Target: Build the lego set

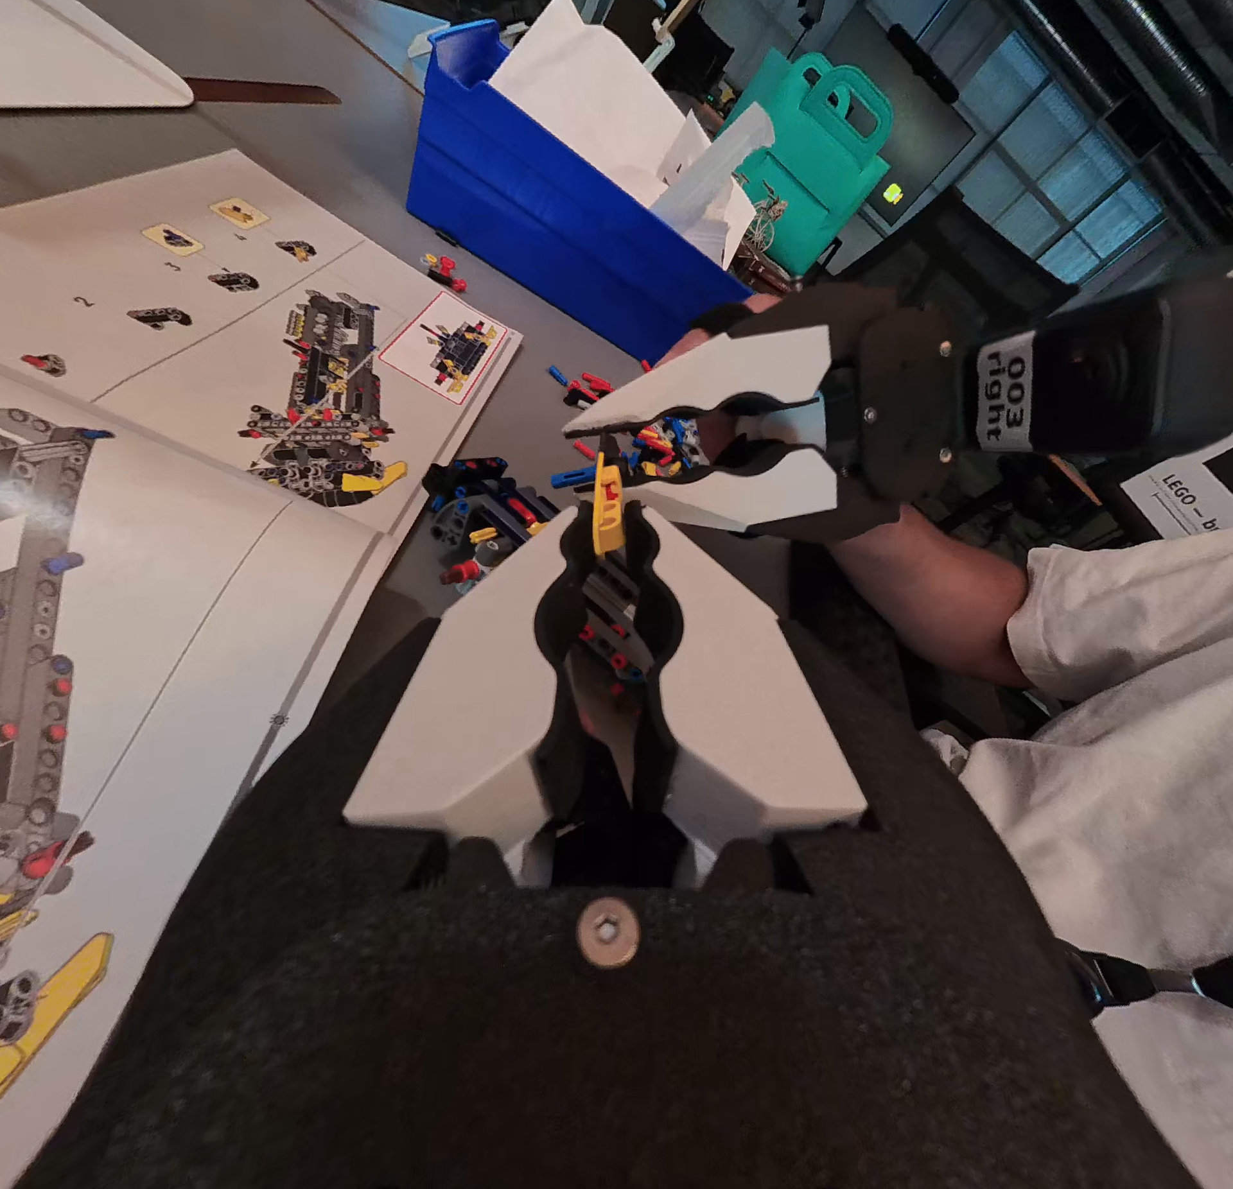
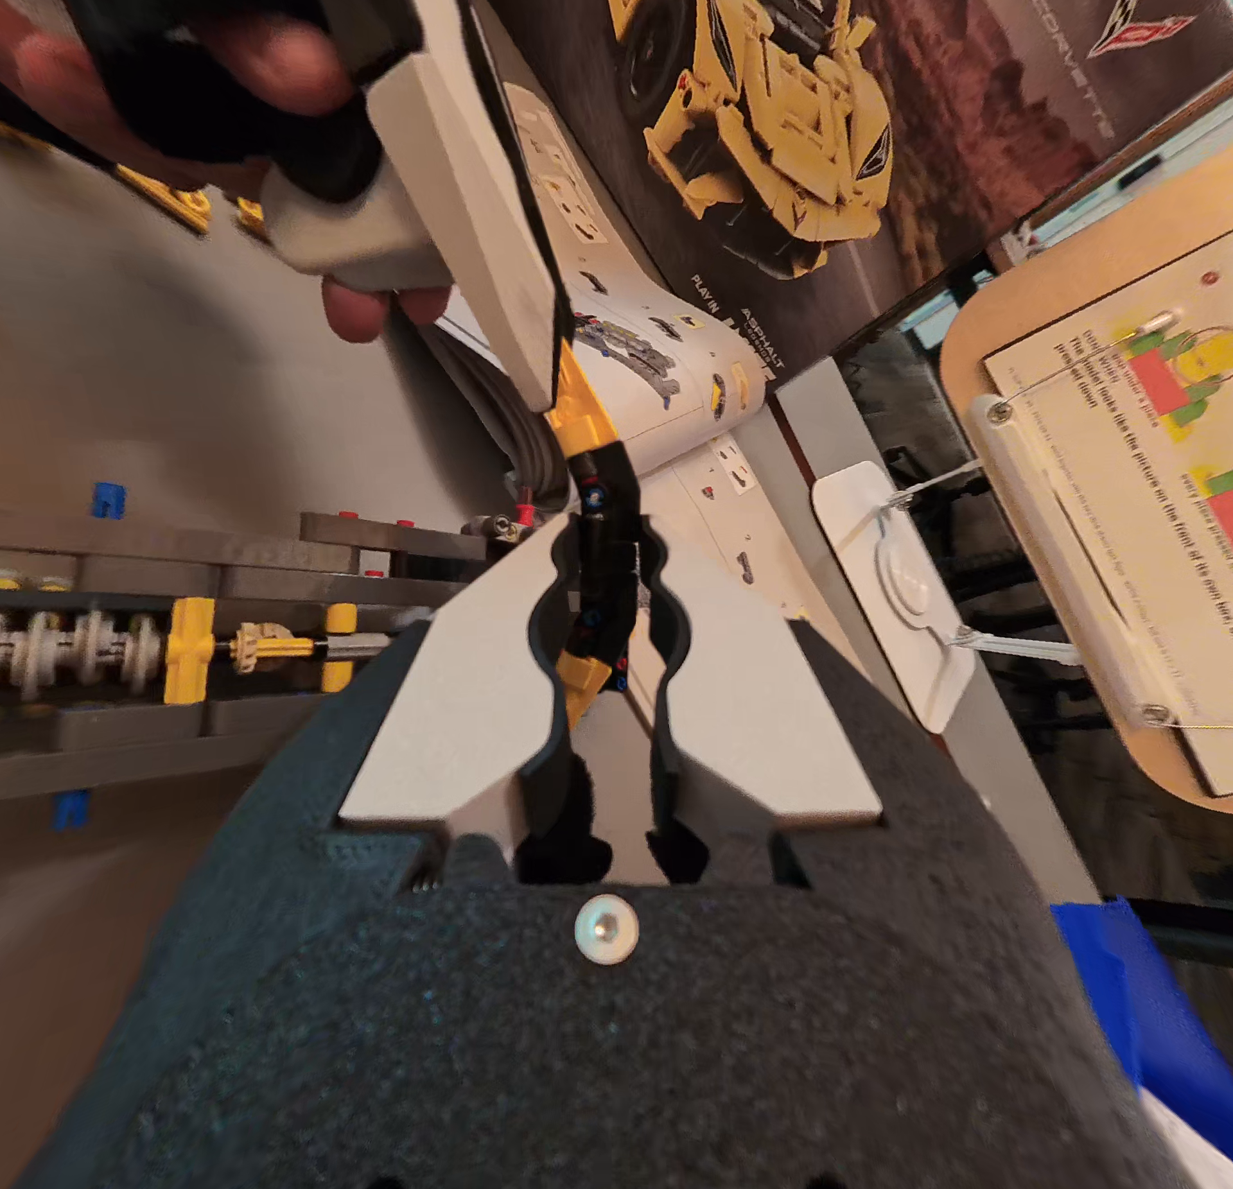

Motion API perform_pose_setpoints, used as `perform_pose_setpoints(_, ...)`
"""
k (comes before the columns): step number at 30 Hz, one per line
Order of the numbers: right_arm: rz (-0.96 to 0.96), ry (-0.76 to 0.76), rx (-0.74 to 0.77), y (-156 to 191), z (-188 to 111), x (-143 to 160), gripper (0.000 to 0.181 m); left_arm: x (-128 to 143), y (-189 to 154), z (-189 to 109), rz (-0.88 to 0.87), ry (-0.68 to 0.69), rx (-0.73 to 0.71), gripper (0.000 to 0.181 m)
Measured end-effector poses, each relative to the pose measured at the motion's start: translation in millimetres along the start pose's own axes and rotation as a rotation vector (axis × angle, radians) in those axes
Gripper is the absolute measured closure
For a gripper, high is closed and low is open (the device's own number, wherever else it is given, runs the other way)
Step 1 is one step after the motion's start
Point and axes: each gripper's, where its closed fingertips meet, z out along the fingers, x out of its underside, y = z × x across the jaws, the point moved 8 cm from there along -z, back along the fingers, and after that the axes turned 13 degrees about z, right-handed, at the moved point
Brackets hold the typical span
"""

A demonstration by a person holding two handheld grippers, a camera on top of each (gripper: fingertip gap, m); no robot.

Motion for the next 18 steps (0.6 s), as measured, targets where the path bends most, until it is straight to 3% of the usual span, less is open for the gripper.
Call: perform_pose_setpoints(18,0.001,0.023,-0.006,-4.2,-8.0,-3.5,0.165,-3.0,-10.7,12.2,0.074,0.001,-0.074,0.174)
